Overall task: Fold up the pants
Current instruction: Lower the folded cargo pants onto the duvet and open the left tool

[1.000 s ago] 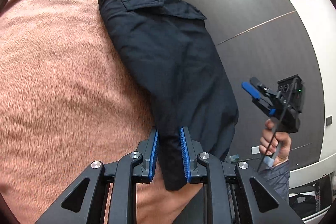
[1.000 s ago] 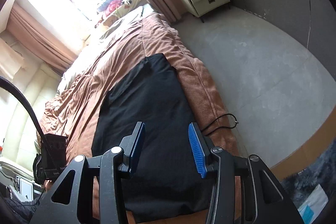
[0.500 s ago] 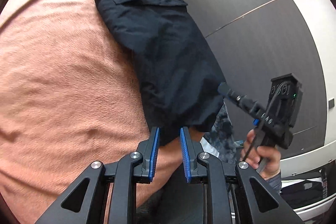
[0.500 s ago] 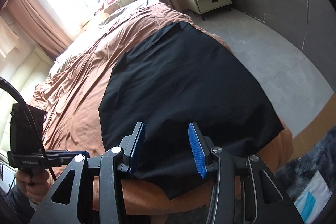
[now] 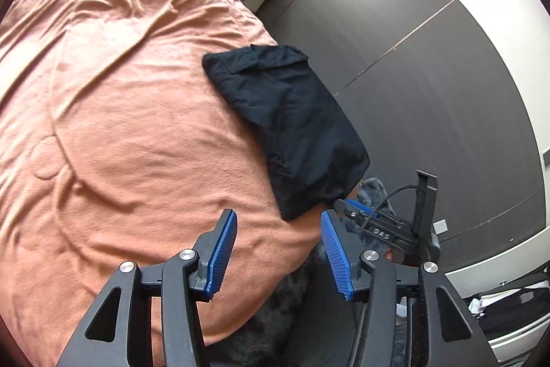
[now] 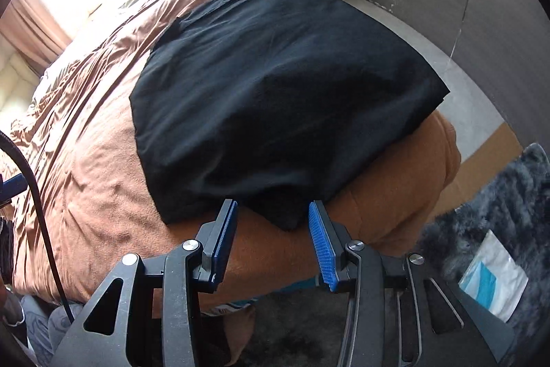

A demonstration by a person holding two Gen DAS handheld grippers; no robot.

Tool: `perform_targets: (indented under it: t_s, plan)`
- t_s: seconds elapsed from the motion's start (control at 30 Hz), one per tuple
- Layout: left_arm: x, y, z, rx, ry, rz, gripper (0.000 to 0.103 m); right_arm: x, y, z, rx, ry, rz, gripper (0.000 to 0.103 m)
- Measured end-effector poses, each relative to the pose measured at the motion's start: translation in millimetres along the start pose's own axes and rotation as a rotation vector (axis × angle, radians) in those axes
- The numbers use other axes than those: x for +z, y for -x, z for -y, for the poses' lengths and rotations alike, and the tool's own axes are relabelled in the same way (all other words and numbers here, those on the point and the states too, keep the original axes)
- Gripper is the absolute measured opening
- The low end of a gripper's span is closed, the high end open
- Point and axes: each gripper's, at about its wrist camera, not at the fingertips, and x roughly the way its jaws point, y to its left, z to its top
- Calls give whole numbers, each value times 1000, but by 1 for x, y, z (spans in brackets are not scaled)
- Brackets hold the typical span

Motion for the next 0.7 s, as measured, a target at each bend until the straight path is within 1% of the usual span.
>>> perform_targets:
  t_s: [0.03,0.1,0.17,0.23,0.33,0.37,0.4,0.43,0.5,0.57,0.63,0.7]
  plan:
    - [0,6,-1,9,-6,8,55,-1,8,-2,5,-5,14,41]
    - [-2,16,-1,17,-17,25,65,-6,24,-4,8,-21,42,41]
    - [-4,29,-2,30,-27,47,72,-10,39,-8,11,-27,59,41]
    - [-7,40,-2,49,-42,64,78,-13,55,-11,-10,-30,72,41]
    - [-12,60,-1,64,-67,89,83,-22,79,-16,-29,-43,94,41]
    - [-14,66,-1,71,-78,99,86,-26,88,-19,-40,-48,100,42]
    - [-17,74,0,75,-90,110,90,-30,93,-24,-54,-52,105,52]
    - [-20,80,1,79,-102,122,92,-32,101,-27,-68,-55,114,67]
    - [-26,96,1,93,-123,143,98,-39,115,-35,-89,-53,130,78]
    - [-33,111,2,107,-149,163,103,-53,125,-50,-104,-50,145,79]
    - [-40,124,3,128,-174,174,103,-61,137,-60,-119,-47,157,83]
    - [-46,139,3,139,-189,183,103,-69,148,-74,-147,-45,175,85]
